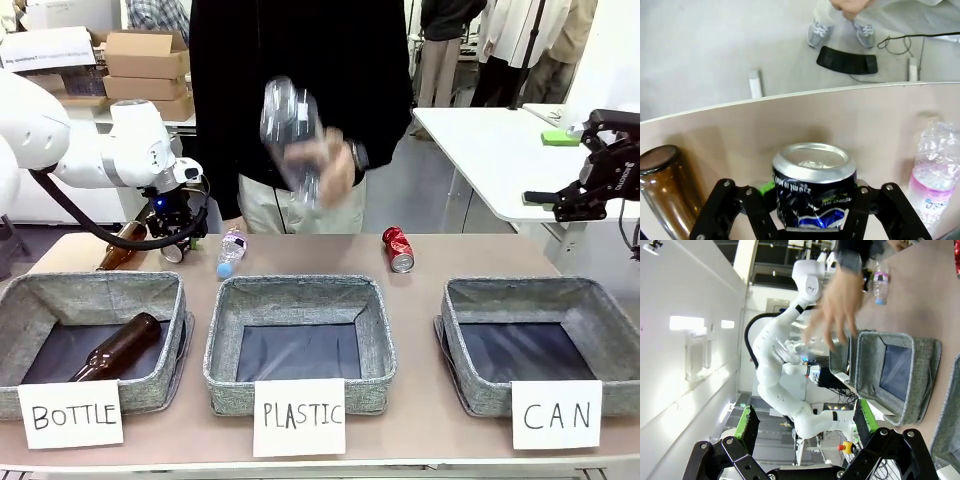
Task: Sort the can waste into the basket.
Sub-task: Pick up the can waste from the table and place it in the right Fabric basket.
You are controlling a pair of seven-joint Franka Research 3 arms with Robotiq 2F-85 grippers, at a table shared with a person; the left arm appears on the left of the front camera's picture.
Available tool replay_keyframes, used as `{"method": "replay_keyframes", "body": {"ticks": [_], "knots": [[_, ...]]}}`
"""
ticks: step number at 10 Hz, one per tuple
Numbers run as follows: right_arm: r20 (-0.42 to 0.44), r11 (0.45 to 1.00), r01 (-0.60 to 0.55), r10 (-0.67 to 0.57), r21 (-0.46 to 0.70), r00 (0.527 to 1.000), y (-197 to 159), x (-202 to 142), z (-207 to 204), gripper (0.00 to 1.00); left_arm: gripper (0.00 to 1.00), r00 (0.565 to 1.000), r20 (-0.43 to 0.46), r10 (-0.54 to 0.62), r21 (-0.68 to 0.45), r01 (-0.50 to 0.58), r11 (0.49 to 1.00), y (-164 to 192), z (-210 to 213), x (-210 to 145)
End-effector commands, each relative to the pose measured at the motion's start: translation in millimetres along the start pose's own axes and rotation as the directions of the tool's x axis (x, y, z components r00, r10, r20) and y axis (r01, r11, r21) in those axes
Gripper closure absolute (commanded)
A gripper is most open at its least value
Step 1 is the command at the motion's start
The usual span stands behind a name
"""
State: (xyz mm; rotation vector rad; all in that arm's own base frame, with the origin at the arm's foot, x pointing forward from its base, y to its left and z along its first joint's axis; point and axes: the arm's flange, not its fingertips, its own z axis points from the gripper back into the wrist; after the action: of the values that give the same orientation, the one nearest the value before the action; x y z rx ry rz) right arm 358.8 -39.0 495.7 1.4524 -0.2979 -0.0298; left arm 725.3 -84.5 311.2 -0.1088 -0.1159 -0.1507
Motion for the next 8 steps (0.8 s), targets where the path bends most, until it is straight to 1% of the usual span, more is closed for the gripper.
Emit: {"method": "replay_keyframes", "body": {"ticks": [1,2,3,4,5,6,7,8], "knots": [[0.011,0.999,-0.028,0.027,0.024,1.000,1.3,2.9,-1.1,0.00,1.00,0.999,0.043,0.023,-0.060,-0.021,0.998,7.7,28.3,-13.7],[0.011,0.999,-0.028,0.027,0.024,1.000,1.3,2.9,-1.1,0.00,1.00,0.998,0.059,0.019,-0.100,-0.013,0.995,10.8,49.9,-21.3],[0.011,0.999,-0.028,0.027,0.024,1.000,1.3,2.9,-1.1,0.00,1.00,0.997,0.077,0.031,-0.120,-0.022,0.993,13.0,82.9,-34.7],[0.011,0.999,-0.028,0.027,0.024,1.000,1.3,2.9,-1.1,0.00,1.00,0.998,0.066,-0.013,-0.207,0.027,0.978,13.1,122.2,-55.9],[0.011,0.999,-0.028,0.027,0.024,1.000,1.3,2.9,-1.1,0.00,1.00,0.997,0.058,-0.060,-0.288,0.074,0.955,14.7,165.5,-87.8],[0.011,0.999,-0.028,0.027,0.024,1.000,1.3,2.9,-1.1,0.00,1.00,0.992,0.057,-0.111,-0.301,0.123,0.946,12.7,199.0,-121.6],[0.011,0.999,-0.028,0.027,0.024,1.000,1.3,2.9,-1.1,0.00,1.00,0.979,0.059,-0.198,-0.332,0.206,0.921,8.7,228.1,-159.9],[0.011,0.999,-0.028,0.027,0.024,1.000,1.3,2.9,-1.1,0.00,1.00,0.963,0.077,-0.258,-0.323,0.268,0.908,2.6,251.2,-203.0]]}}
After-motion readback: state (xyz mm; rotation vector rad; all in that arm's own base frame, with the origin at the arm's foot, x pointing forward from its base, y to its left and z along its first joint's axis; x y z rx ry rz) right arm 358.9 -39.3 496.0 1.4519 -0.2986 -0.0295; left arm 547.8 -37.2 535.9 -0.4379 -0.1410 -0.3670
